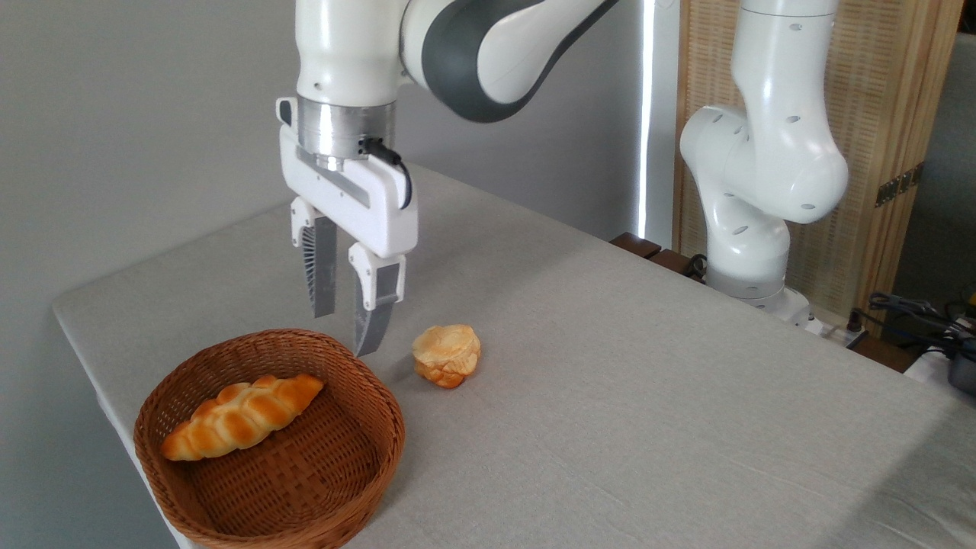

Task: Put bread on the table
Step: 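Move the open gripper over the croissant in the woven basket, then lower the open gripper down around the croissant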

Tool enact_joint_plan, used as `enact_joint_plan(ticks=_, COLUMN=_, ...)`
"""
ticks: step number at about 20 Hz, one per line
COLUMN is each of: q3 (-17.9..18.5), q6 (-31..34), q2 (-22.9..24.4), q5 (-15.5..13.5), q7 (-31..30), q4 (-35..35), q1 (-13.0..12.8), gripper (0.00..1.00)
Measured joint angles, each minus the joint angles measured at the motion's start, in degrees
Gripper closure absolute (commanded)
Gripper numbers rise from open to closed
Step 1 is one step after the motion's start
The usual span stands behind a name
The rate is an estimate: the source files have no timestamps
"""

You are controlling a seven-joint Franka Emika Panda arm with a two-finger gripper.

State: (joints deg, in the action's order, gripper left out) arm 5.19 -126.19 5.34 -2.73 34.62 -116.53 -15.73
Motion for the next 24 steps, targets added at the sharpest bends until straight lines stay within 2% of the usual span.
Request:
enact_joint_plan(ticks=3, q3=-0.4, q6=-5.5, q2=-2.2, q5=-1.8, q7=-4.0, q4=0.0, q1=-1.0, gripper=0.0)
enact_joint_plan(ticks=5, q3=-1.1, q6=-7.9, q2=-3.5, q5=-2.0, q7=-5.9, q4=0.0, q1=-1.1, gripper=0.0)
enact_joint_plan(ticks=10, q3=-3.1, q6=-15.2, q2=-7.1, q5=-2.0, q7=-8.1, q4=0.0, q1=-1.2, gripper=0.0)
enact_joint_plan(ticks=15, q3=-3.2, q6=-21.5, q2=-10.5, q5=-2.0, q7=-8.1, q4=0.0, q1=-1.2, gripper=0.0)
enact_joint_plan(ticks=24, q3=-4.0, q6=-22.5, q2=-12.9, q5=-2.0, q7=-8.1, q4=0.0, q1=-1.2, gripper=0.0)
